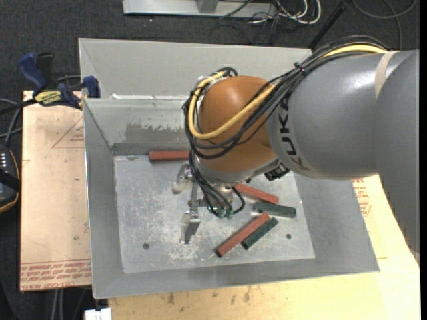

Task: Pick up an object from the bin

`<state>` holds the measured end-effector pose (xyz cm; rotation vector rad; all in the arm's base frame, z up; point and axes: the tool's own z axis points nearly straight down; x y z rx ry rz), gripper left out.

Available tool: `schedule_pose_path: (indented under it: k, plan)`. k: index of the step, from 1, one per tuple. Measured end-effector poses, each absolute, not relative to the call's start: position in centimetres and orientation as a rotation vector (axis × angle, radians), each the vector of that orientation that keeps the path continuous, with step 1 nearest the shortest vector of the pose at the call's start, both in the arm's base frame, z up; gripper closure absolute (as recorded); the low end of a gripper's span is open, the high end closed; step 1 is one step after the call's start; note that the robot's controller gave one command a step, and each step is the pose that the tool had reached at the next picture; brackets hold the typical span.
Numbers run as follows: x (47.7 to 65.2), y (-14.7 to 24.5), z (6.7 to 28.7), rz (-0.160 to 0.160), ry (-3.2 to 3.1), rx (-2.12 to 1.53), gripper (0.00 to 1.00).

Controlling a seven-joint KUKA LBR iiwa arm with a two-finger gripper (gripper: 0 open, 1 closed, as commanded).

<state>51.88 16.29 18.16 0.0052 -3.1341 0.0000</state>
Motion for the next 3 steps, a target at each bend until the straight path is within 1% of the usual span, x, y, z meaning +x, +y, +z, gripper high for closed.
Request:
schedule_pose_path:
  k: [1,2,3]
  plan:
    - [52.1,16.2,18.5,-0.002,-3.141,-0.001,0.00]
    - [50.5,16.0,13.5,-0.002,-3.135,0.238,0.00]
    - [49.7,15.6,11.7,-0.001,-3.105,0.460,0.00]
